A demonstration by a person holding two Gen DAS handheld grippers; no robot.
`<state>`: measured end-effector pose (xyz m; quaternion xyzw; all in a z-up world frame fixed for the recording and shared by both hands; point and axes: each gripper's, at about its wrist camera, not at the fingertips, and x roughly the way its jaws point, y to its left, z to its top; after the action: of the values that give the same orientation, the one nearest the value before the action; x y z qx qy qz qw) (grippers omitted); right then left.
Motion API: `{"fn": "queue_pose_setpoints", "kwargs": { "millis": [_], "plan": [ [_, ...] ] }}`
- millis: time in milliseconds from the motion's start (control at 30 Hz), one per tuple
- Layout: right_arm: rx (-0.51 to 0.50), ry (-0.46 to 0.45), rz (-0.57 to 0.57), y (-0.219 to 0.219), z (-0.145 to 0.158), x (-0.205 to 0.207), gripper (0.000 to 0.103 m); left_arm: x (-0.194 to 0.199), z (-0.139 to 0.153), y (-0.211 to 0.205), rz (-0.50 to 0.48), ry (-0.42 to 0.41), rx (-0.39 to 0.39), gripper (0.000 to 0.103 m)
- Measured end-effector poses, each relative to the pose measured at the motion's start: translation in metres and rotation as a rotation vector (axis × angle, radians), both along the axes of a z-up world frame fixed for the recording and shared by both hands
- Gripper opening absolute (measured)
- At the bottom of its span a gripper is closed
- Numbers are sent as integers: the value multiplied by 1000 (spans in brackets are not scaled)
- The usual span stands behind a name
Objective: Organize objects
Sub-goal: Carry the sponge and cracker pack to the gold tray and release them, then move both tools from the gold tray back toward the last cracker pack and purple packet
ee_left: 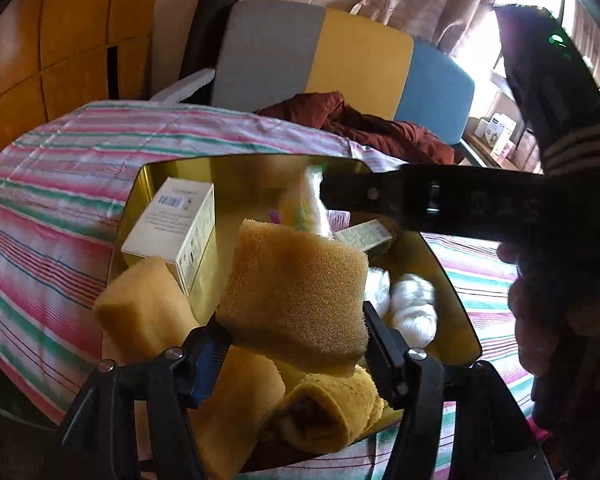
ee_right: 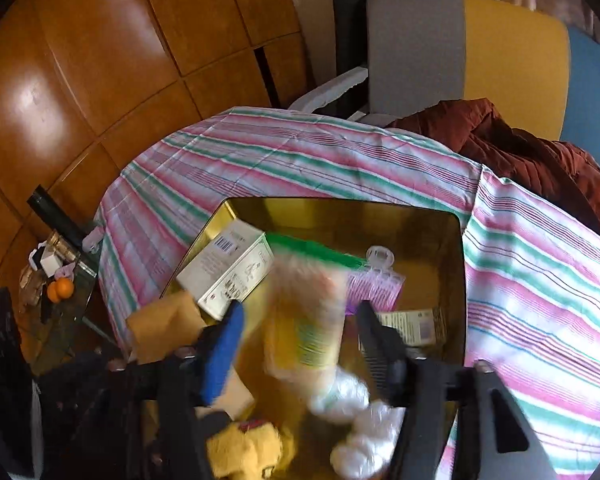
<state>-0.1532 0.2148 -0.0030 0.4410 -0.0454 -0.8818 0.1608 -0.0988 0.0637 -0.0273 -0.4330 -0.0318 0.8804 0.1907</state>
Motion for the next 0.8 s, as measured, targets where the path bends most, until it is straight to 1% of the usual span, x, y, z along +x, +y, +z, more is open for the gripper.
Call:
{"fn": "queue_pose_setpoints", "kwargs": {
  "millis": [100, 200, 267, 367, 433, 600, 700, 800],
  "plan": [
    [-11, -5, -12, 4, -3, 3, 68, -2, -6, -2, 20, -14, -18, 68],
    [-18, -22, -36, 12, -9, 10, 71, -2, -9, -5, 30, -24, -20, 69],
    [-15, -33, -52, 16, -15, 17, 72, -1, -10, -5, 33, -28, -19, 74],
    [-6, -42, -71, 19, -21, 27, 75, 1, -7, -7, 48, -18, -15, 74],
    [1, -34, -78, 20, -20, 33, 79, 2, -5, -7, 51, -8, -26, 74],
    [18, -6, -109, 22, -16, 49, 84, 8, 4, -13, 74, 34, -42, 74],
    [23, 7, -131, 25, -14, 57, 86, 15, 14, -13, 79, 88, -64, 74],
    [27, 20, -155, 28, -11, 66, 92, 22, 21, -9, 73, 136, -103, 74]
  ]
}}
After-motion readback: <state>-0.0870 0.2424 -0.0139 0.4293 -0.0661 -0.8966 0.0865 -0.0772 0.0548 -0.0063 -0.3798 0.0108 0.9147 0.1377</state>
